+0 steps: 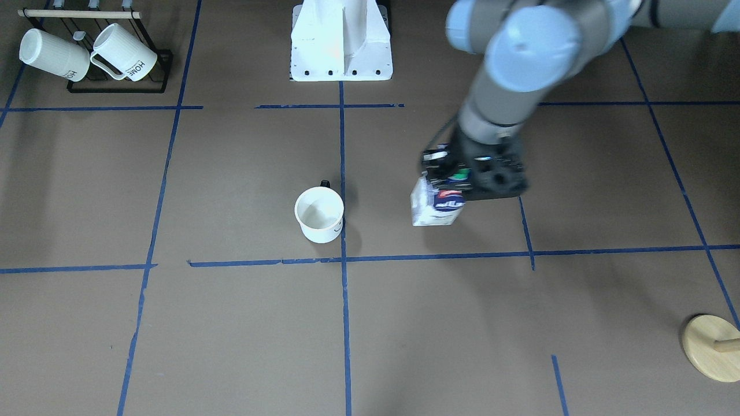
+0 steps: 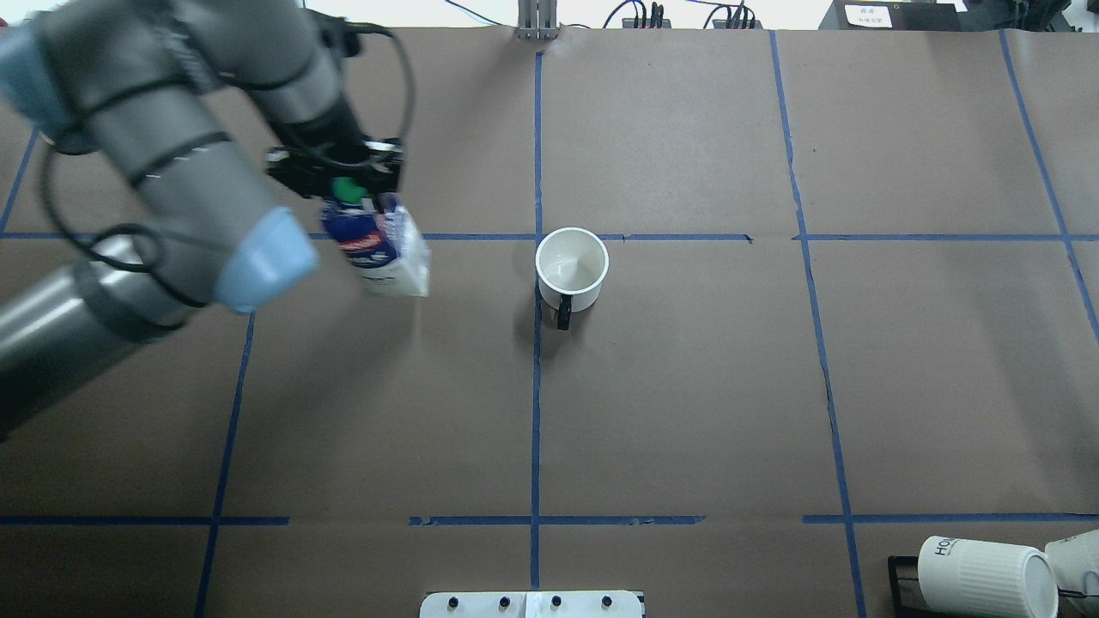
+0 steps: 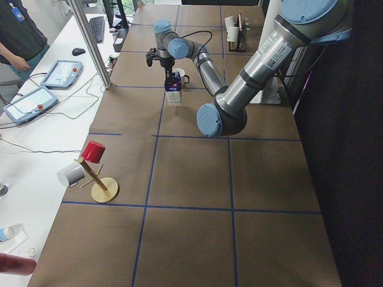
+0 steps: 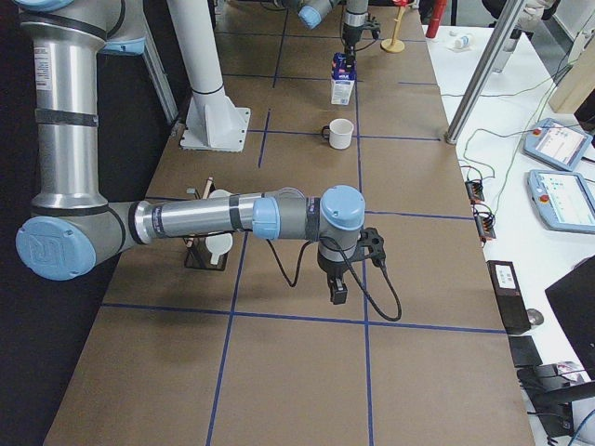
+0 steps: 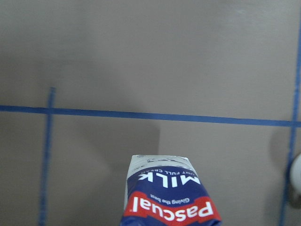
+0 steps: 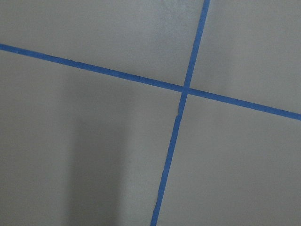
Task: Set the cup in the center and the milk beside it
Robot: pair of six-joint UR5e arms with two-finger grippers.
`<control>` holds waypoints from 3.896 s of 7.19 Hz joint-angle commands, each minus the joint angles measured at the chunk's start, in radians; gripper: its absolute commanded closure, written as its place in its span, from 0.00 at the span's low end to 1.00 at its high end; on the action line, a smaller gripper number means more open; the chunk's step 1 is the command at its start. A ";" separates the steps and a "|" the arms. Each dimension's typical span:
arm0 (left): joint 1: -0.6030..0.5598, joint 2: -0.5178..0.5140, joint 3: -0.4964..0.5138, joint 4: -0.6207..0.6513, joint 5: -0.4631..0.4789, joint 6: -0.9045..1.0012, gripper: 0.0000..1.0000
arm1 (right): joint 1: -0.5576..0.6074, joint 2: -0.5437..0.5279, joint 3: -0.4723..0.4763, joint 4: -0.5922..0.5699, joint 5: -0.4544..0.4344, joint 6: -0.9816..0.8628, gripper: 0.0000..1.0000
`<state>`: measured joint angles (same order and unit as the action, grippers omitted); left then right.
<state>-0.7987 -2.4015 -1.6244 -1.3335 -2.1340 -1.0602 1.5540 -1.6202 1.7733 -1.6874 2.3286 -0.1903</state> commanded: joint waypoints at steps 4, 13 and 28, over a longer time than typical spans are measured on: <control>0.090 -0.125 0.173 -0.084 0.082 -0.044 0.59 | 0.000 -0.001 -0.002 0.000 0.000 -0.001 0.00; -0.005 -0.020 -0.151 0.184 0.071 0.128 0.01 | 0.000 -0.001 -0.003 0.000 0.002 0.003 0.00; -0.766 0.927 -0.081 -0.081 -0.250 1.275 0.00 | 0.000 -0.095 -0.021 0.000 -0.006 0.005 0.00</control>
<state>-1.5649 -1.4725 -1.7044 -1.4143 -2.3914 0.2165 1.5539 -1.7135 1.7520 -1.6874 2.3224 -0.1851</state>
